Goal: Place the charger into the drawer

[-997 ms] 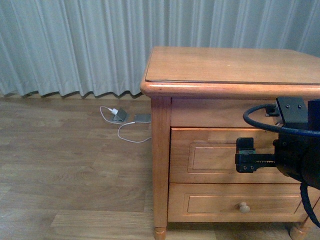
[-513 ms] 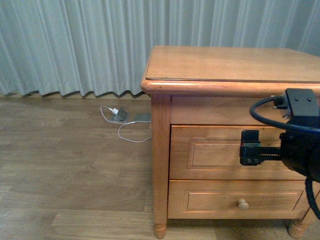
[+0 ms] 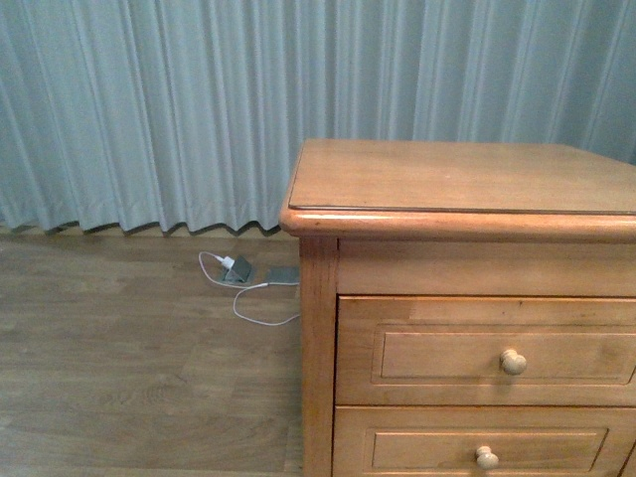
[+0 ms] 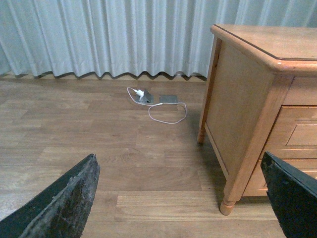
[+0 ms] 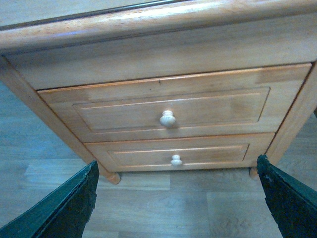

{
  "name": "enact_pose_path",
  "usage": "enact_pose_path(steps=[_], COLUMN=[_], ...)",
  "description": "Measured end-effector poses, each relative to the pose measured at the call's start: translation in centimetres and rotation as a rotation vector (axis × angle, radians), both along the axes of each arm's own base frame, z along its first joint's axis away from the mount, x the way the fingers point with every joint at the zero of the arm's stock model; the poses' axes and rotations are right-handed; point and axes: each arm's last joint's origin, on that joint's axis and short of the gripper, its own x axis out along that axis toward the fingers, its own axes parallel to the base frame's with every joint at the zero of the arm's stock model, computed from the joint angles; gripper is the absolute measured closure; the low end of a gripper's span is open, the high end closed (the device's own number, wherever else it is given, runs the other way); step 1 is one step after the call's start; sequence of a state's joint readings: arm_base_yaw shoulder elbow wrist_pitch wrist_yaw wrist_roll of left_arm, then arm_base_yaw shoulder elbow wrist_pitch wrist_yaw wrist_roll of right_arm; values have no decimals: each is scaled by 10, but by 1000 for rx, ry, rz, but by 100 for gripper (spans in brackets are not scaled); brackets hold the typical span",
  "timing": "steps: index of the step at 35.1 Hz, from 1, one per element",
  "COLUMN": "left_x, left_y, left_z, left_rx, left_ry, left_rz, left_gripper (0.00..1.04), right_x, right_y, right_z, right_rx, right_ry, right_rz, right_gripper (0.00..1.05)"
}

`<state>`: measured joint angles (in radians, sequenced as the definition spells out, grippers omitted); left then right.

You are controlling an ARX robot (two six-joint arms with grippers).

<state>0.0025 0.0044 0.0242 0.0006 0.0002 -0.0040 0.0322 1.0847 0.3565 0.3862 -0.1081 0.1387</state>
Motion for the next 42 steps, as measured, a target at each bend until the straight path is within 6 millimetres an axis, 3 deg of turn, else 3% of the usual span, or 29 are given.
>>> enact_pose_path(steps=[4, 10, 12, 16, 24, 28, 42], left_x=[0, 0, 0, 0, 0, 0, 0], left_y=[0, 0, 0, 0, 0, 0, 0], left_z=[0, 0, 0, 0, 0, 0, 0], left_rx=[0, 0, 0, 0, 0, 0, 0], left_ry=[0, 0, 0, 0, 0, 0, 0], left_rz=[0, 0, 0, 0, 0, 0, 0], left_gripper=[6, 6, 6, 6, 6, 6, 6], right_x=[-37, -46, -45, -55, -68, -74, -89], right_y=[-13, -16, -14, -11, -10, -10, -10], right_z=[3, 10, 6, 0, -7, -9, -18], right_rx=[89, 115, 58, -91, -138, -144, -147], right_ry=[8, -42, -106, -318, -339, -345, -359], right_rz=[-25, -52, -85, -125, -120, -119, -119], right_gripper=[9, 9, 14, 37, 76, 101, 103])
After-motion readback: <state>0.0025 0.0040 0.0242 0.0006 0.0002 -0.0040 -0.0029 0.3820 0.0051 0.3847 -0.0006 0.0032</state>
